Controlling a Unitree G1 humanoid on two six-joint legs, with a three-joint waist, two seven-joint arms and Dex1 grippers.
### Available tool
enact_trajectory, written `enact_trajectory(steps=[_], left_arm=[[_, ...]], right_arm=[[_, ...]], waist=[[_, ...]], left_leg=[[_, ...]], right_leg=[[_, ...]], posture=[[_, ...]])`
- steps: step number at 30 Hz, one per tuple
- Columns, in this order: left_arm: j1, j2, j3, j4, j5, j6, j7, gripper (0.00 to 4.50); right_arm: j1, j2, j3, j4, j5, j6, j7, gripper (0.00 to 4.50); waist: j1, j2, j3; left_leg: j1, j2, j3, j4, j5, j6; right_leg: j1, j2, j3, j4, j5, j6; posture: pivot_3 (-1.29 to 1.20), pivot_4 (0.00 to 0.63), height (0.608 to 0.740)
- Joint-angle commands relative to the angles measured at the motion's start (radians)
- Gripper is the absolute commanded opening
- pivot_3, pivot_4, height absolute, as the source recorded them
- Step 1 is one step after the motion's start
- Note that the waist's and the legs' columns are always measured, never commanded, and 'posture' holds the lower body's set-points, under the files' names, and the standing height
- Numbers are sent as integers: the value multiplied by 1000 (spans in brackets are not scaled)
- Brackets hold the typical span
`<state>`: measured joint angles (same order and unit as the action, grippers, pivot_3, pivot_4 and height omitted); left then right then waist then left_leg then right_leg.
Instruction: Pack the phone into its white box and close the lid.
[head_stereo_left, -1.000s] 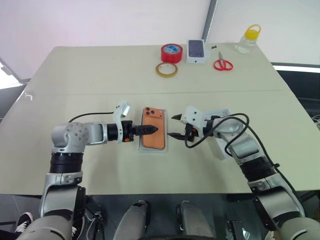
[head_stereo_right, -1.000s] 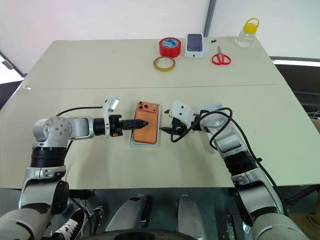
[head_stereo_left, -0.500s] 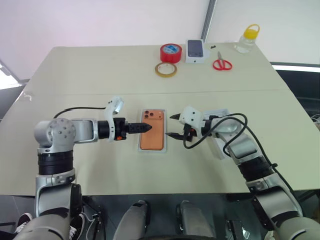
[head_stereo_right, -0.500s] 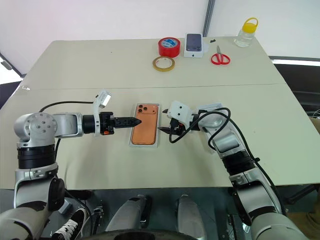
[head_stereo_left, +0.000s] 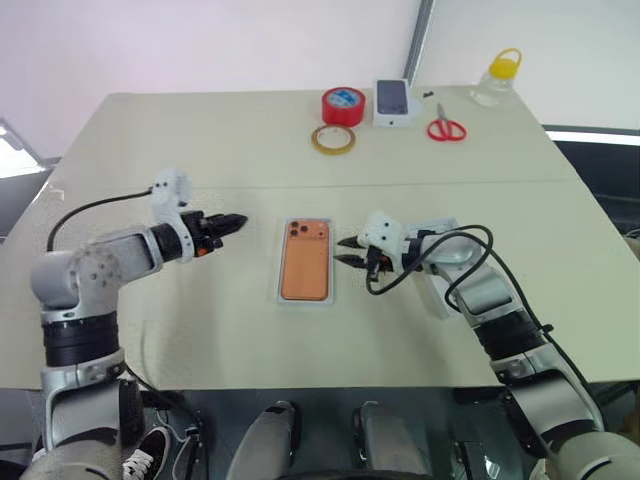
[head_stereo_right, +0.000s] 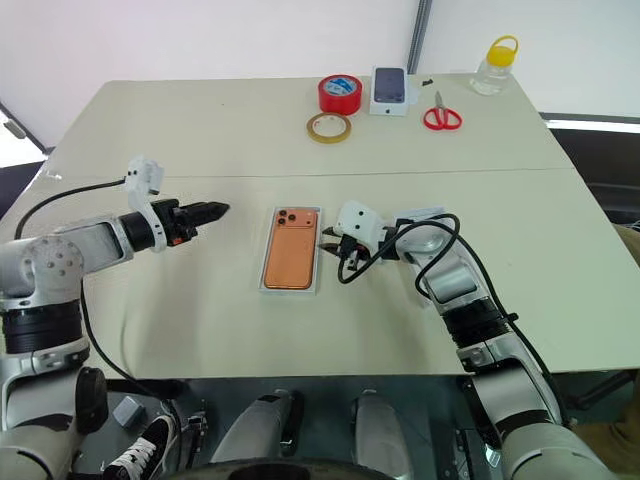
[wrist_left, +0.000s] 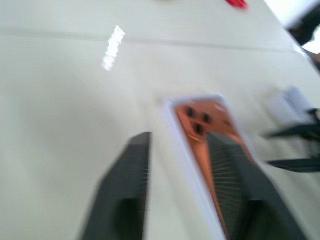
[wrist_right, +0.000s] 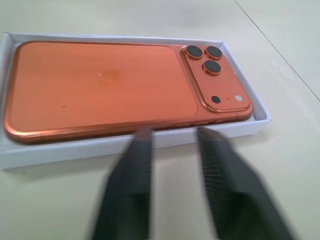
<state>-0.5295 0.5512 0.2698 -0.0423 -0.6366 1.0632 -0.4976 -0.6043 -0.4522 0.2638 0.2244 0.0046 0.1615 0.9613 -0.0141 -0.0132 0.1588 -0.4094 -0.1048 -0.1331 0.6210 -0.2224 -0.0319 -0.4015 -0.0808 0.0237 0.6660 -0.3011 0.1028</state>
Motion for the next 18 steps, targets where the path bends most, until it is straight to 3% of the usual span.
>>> enact_trajectory(steps=[1, 6, 9, 11, 18], left_arm=[[66, 20, -116, -36, 126, -234, -69, 72], [199, 35, -285, -15, 300, -549, -178, 72], [207, -12, -258, 11, 284, -631, -187, 72], [222, 8, -319, 56, 377, -783, -222, 72], [215, -36, -375, 204, 435, -878, -281, 72]], right_arm=[[-29, 4, -2, 12, -18, -35, -22, 0], [-32, 7, 19, 32, -60, -62, -42, 0], [-32, 0, 14, 50, -74, -75, -50, 0], [-32, -5, 14, 63, -84, -86, -56, 0], [-26, -3, 22, 62, -95, -98, -58, 0]], waist=[[2, 0, 0], [-3, 0, 0], [0, 0, 0], [-1, 0, 0], [-2, 1, 0]], left_leg=[[0, 0, 0, 0, 0, 0], [0, 0, 0, -1, 0, 0], [0, 0, 0, -1, -1, 1], [0, 0, 0, -1, -2, 3], [0, 0, 0, -1, -2, 3]], right_leg=[[0, 0, 0, 0, 0, 0], [0, 0, 0, 0, 0, 0], [-1, 0, 0, 0, 0, 0], [-1, 0, 0, 0, 0, 0], [-1, 0, 0, 0, 0, 0]], posture=[[0, 150, 740], [0, 150, 740], [0, 150, 740], [0, 150, 740], [0, 150, 740]])
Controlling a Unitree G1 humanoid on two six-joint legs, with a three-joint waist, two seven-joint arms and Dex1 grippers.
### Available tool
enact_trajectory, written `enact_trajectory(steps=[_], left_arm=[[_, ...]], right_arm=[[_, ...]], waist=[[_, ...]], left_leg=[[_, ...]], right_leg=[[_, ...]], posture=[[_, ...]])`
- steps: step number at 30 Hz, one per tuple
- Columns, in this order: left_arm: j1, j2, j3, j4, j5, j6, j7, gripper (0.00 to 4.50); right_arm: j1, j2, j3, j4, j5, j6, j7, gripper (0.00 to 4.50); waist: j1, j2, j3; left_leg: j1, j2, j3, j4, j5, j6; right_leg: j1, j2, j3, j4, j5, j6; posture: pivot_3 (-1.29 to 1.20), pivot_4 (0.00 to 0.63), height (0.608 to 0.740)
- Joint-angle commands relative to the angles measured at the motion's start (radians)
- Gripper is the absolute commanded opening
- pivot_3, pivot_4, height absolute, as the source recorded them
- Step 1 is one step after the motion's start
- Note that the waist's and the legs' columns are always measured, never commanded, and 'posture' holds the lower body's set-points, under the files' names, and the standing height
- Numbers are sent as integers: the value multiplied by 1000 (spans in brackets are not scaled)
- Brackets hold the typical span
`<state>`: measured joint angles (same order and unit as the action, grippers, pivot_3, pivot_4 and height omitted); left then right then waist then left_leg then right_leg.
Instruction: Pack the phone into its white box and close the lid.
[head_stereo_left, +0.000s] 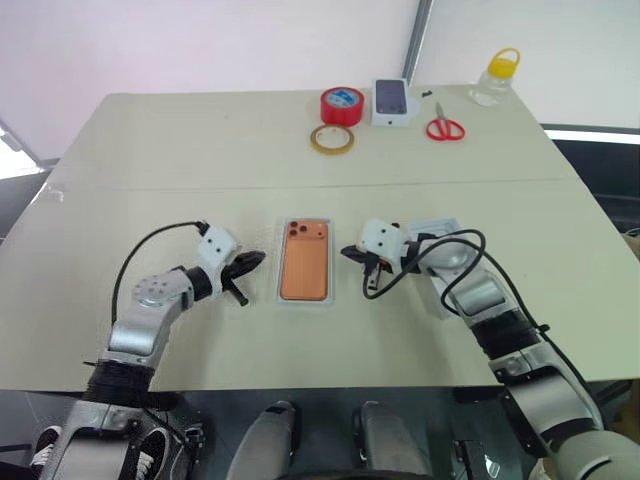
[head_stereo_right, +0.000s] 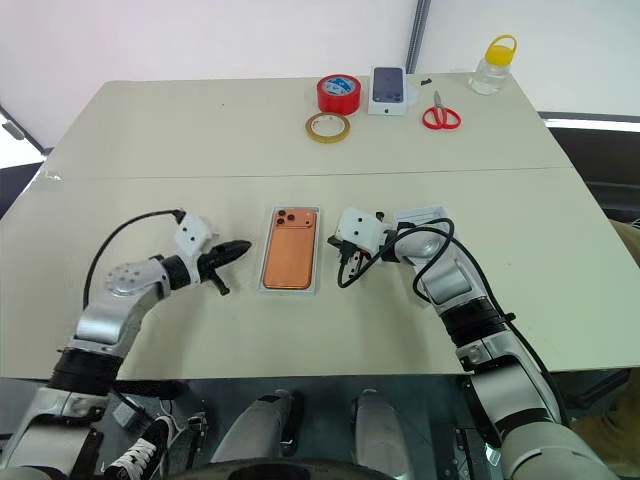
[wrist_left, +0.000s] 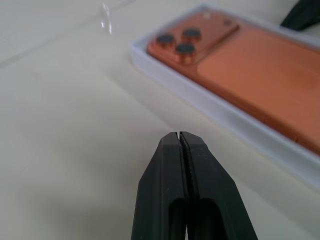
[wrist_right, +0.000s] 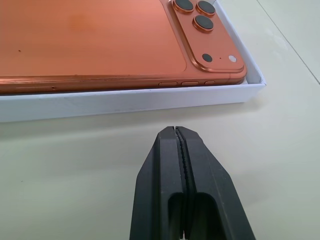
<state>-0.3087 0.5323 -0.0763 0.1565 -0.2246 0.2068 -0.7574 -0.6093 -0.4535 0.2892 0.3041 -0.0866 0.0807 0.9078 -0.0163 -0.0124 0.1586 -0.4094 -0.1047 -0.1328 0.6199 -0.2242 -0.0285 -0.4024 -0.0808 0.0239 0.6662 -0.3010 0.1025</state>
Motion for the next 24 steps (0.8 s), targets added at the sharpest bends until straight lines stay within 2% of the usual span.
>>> enact_trajectory(steps=[1, 10, 15, 24], left_arm=[[-6, -24, -41, 0, 24, -11, -30, 72], [-45, -136, -106, -105, -3, 132, -67, 72], [-68, -205, -150, -166, -22, 200, -85, 72], [-119, -336, -248, -130, 20, 213, -79, 72]], right_arm=[[-18, -1, -2, -21, -5, -15, -2, 0], [42, -26, -8, -121, 23, 23, 54, 0], [106, -89, -34, -211, 42, 77, 86, 0], [238, -200, -112, -343, 66, 158, 98, 0]], waist=[[1, 0, 0], [6, 0, 0], [8, 0, 0], [8, 0, 0]], left_leg=[[0, 0, 0, 0, 0, 0], [0, -1, -1, 3, 0, 0], [0, -1, -1, 3, 0, 1], [0, -1, -1, 5, -1, 2]], right_leg=[[0, 0, 0, 0, 0, 0], [3, -1, -1, -1, 0, 0], [4, -1, -2, -1, 0, 1], [5, -1, -2, -1, 0, 1]], posture=[[0, 150, 740], [0, 150, 740], [0, 150, 740], [0, 150, 740]])
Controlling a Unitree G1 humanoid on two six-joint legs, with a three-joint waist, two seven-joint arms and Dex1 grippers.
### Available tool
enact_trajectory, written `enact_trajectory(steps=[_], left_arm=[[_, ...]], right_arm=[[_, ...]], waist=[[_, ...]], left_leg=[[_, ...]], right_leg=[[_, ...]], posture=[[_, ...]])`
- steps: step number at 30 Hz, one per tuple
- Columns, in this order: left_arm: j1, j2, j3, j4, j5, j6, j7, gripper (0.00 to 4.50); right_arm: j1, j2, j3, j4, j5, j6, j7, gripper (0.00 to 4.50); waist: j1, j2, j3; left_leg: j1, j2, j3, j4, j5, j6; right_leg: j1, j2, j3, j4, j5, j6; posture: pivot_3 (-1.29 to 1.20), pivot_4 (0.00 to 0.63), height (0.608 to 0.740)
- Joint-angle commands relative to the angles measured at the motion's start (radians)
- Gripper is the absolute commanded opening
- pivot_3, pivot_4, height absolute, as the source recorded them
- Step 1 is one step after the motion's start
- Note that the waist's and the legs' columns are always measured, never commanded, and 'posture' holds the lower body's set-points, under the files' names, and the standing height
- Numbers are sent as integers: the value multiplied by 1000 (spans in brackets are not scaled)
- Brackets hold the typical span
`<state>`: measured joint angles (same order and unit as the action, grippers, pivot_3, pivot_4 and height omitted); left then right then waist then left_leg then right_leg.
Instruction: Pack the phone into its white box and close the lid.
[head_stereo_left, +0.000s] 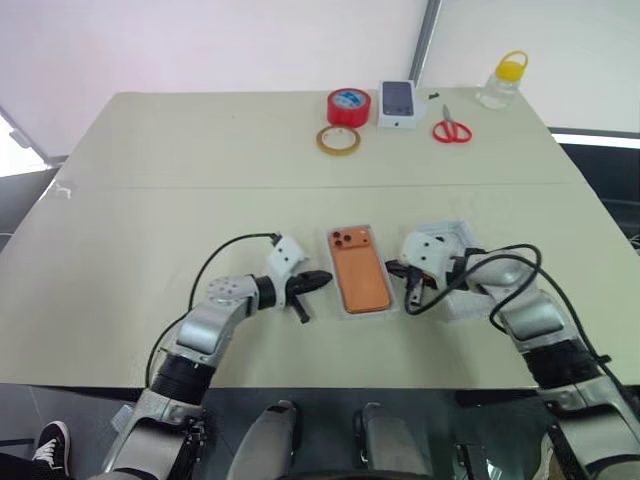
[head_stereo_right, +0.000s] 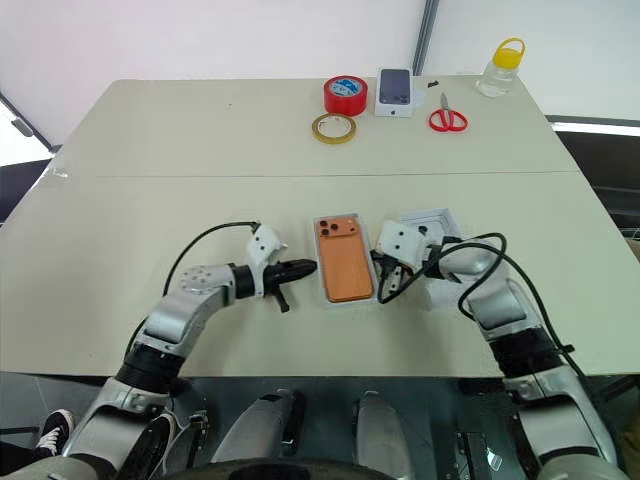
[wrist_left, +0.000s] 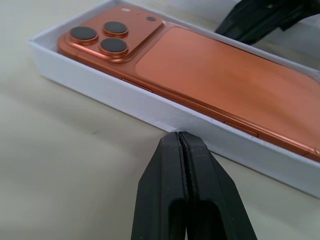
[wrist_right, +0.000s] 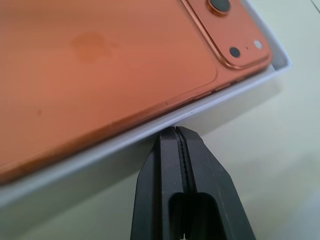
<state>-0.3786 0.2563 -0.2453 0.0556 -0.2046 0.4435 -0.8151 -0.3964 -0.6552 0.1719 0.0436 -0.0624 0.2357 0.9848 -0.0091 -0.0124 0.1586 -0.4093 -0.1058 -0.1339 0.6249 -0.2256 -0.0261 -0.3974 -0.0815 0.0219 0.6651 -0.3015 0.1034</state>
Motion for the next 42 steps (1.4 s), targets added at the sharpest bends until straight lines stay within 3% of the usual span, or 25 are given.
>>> enact_trajectory(steps=[1, 13, 29, 42], left_arm=[[-54, -69, -89, -16, 12, -35, -19, 72], [-147, -123, -48, 119, 24, -75, -19, 72], [-147, -85, 19, 136, 35, -111, 17, 72], [-139, -56, 51, 113, 11, -103, 24, 72]], right_arm=[[41, -10, -6, -96, 45, 11, 21, 0], [115, -39, -59, -142, 30, 38, -24, 0], [54, -77, -43, -86, 22, 14, 13, 0], [-84, -58, -15, 79, -23, -93, -32, 0]], waist=[[3, 0, 0], [-2, 0, 0], [-3, 0, 0], [-4, 0, 0]], left_leg=[[0, 0, 0, 0, 0, 0], [0, 0, 0, 4, -3, 5], [1, 0, 0, 4, -3, 5], [1, 0, 0, 4, -2, 4]], right_leg=[[0, 0, 0, 0, 0, 0], [3, 0, -1, 0, -1, 1], [2, 0, 0, 0, -1, 1], [2, 0, 0, 0, -1, 1]], posture=[[0, 150, 740], [0, 150, 740], [0, 150, 740], [0, 150, 740]])
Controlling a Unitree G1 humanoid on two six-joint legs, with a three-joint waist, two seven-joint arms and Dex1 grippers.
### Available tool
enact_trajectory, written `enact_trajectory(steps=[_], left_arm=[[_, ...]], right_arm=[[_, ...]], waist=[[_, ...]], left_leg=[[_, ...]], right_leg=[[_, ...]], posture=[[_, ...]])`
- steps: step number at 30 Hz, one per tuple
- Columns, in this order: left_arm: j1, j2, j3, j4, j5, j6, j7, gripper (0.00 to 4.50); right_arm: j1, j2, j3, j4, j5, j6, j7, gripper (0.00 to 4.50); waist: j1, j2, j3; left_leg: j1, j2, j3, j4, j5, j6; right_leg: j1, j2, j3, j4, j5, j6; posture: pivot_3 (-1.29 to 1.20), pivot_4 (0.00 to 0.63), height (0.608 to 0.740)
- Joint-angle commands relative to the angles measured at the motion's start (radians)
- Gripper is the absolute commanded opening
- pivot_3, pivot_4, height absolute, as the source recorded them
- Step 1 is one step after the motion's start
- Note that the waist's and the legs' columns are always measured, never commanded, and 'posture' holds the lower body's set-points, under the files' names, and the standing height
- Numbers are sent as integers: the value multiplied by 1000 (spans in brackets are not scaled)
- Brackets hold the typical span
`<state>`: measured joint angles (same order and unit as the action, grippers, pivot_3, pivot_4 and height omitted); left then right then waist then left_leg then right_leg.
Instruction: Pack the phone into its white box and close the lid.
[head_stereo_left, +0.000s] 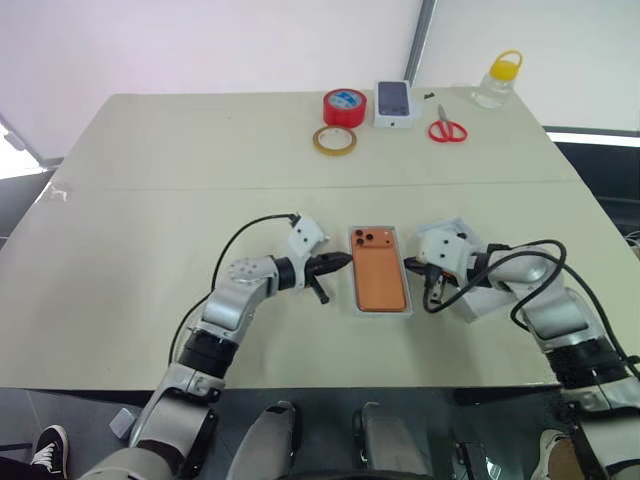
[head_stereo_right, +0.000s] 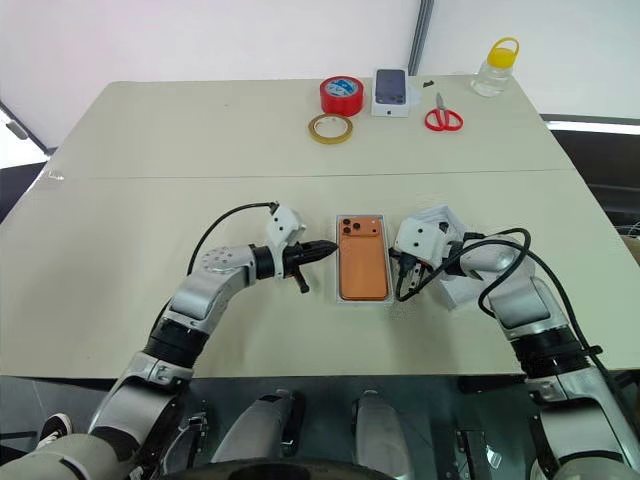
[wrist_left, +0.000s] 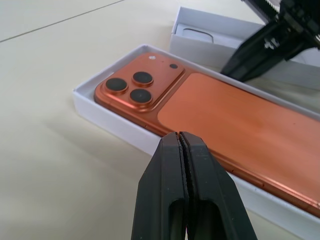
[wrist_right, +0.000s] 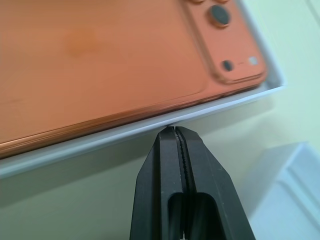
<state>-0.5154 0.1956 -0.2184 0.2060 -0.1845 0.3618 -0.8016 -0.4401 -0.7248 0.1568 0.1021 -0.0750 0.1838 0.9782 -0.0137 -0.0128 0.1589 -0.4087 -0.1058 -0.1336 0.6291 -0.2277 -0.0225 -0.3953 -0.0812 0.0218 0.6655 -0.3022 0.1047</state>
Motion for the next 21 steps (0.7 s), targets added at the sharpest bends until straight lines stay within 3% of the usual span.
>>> enact_trajectory(steps=[1, 13, 19, 21], left_arm=[[-3, 5, 30, -39, -15, -17, 12, 72], [31, 73, 82, -122, -34, -2, 24, 72], [67, 136, 135, -162, -82, 15, 1, 72], [74, 157, 152, -165, -100, 28, -11, 0]], right_arm=[[-51, 16, 2, 36, -14, -49, -34, 0], [-201, 53, 27, 344, -129, -158, -222, 0], [-141, 48, -29, 201, 12, -72, -106, 0], [-105, 41, -57, 134, 68, -6, -63, 552]], waist=[[0, 0, 0], [0, 0, 0], [-1, 0, 0], [-1, 0, 0]], left_leg=[[0, 0, 0, 0, 0, -1], [0, 0, 0, 0, 3, -5], [0, 0, 0, -1, 3, -4], [0, 0, 0, -1, 3, -4]], right_leg=[[0, 0, 0, 0, 0, 0], [0, 0, 0, 0, 0, 0], [-1, 0, 0, 0, 0, 0], [0, 0, 0, 0, 0, 0]], posture=[[0, 150, 740], [0, 150, 740], [0, 150, 740], [0, 150, 740]])
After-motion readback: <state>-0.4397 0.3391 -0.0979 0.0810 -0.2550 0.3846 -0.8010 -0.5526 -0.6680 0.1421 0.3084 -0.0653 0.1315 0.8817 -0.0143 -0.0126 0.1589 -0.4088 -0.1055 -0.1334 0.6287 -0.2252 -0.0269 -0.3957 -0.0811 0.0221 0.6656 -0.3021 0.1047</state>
